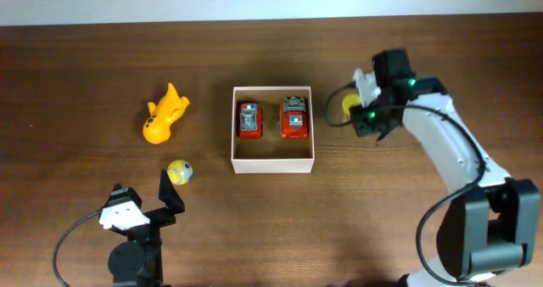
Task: Pack container
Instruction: 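Lift the cup-and-ball toy and carry it left over the box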
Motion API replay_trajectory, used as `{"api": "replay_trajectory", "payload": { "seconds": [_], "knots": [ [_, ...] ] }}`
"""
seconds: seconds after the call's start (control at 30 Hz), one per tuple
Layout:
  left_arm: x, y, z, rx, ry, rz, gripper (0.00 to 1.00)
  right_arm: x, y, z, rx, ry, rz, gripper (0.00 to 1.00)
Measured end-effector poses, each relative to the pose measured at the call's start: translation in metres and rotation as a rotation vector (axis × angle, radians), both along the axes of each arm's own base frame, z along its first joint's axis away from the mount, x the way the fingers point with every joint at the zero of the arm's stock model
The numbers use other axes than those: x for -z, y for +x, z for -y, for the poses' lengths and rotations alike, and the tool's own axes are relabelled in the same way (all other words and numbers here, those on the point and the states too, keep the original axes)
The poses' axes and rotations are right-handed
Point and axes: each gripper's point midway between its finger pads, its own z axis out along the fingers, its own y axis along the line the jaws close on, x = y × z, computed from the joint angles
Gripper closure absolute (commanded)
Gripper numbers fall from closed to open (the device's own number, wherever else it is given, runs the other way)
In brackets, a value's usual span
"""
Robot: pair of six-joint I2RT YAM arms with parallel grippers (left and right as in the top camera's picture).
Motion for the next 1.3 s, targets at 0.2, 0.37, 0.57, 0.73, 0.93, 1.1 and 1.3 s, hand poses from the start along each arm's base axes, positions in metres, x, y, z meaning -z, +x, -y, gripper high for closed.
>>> {"api": "replay_trajectory", "payload": {
  "seconds": [0.2,0.37,0.57,0.73,0.93,1.1,1.3],
  "knots": [
    [0.0,0.0,0.0,0.0,0.0,0.0,0.01,-0.062,0.019,-0.007,-0.004,0.016,0.079,0.96],
    [0.0,0.0,0.0,0.0,0.0,0.0,0.01,-0.101,0.028,-0.034,-0.04,0.043,0.162,0.95],
    [0.0,0.0,0.0,0.0,0.0,0.0,0.01,-0.117,0.023,-0.103,-0.138,0.101,0.223,0.95],
    [0.0,0.0,0.0,0.0,0.0,0.0,0.01,-0.126,0.012,-0.159,-0.205,0.143,0.278,0.94],
    [0.0,0.0,0.0,0.0,0.0,0.0,0.01,-0.121,0.009,-0.181,-0.197,0.139,0.285,0.93],
    [0.0,0.0,0.0,0.0,0.0,0.0,0.01,-0.08,0.018,-0.187,-0.136,0.117,0.197,0.93],
    [0.0,0.0,0.0,0.0,0.0,0.0,0.01,-0.021,0.031,-0.194,-0.078,0.091,0.099,0.93]
  ]
}}
